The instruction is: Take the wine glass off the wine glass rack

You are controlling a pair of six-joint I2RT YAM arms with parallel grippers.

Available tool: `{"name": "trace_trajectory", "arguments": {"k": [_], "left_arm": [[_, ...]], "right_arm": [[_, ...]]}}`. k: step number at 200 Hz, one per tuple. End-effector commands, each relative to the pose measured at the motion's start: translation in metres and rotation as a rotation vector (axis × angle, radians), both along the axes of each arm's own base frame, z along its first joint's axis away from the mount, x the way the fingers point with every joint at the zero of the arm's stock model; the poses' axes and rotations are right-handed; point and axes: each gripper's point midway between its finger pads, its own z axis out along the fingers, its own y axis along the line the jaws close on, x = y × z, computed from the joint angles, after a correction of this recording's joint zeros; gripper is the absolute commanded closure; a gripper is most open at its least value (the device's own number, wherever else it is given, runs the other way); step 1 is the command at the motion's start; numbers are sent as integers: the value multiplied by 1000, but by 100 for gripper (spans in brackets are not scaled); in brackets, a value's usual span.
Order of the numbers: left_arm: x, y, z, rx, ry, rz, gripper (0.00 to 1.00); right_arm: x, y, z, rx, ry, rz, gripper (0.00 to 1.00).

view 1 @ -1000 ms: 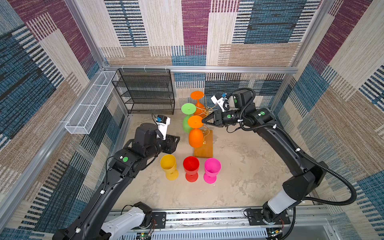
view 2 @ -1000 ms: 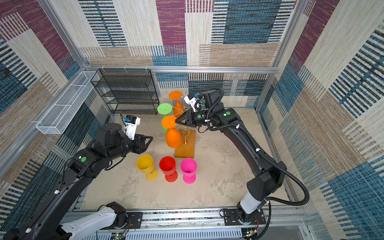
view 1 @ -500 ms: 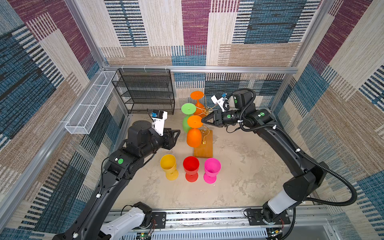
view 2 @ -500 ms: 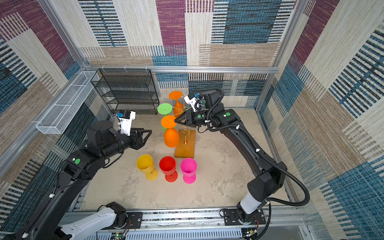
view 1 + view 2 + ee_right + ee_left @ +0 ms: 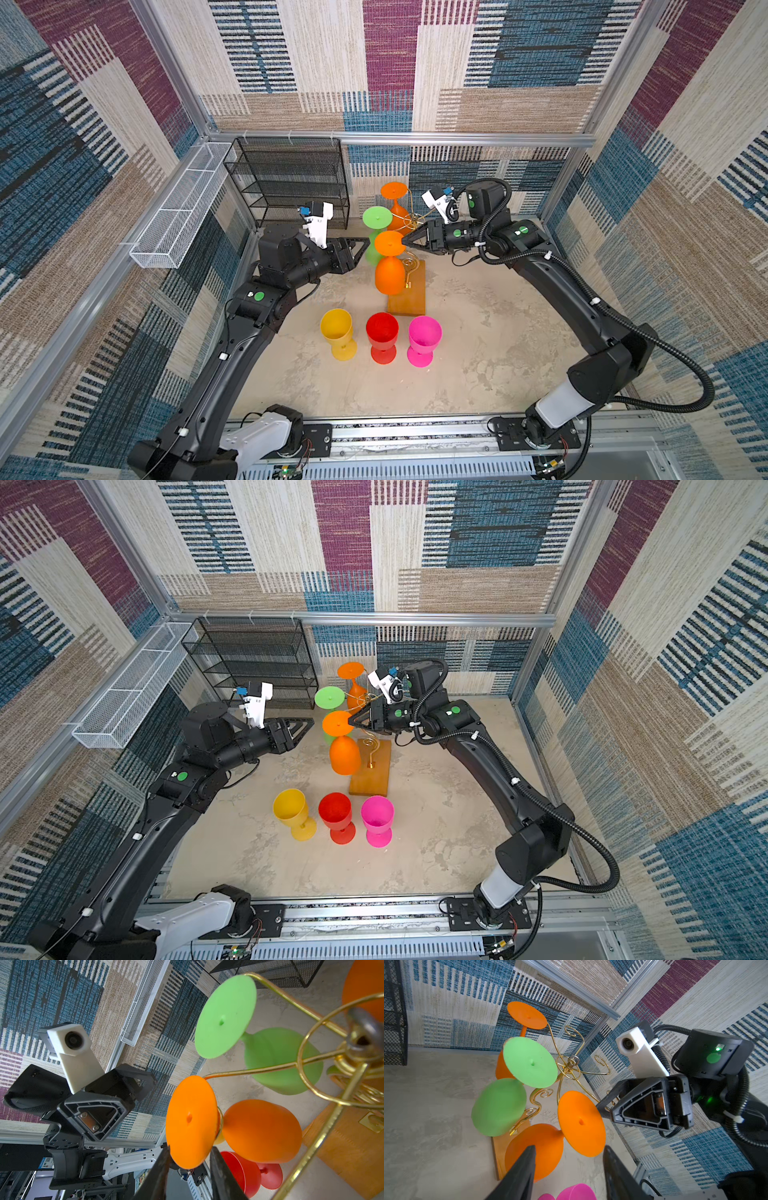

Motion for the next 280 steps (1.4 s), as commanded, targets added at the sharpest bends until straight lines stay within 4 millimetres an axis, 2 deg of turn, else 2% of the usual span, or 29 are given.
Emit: {"name": "trace_trajectory", "arguments": {"k": [1,65,149,234,280], "left_arm": [[-3,-15,16,-99,-7,-96,45],[2,-30,10,-160,33,-176,44],[3,-33,1,-153,61,-192,44],[3,-35,1,-162,64,-205,44],[-3,-33,11,-165,42,-207,44]], "right_arm": [[0,2,8,28,-25,8,65],[-3,3,13,45,-25,17,65],[-3,9,7,37,-12,30,65],[-2,13,6,43,-3,36,65],[-2,13,6,43,-5,32,69]]}}
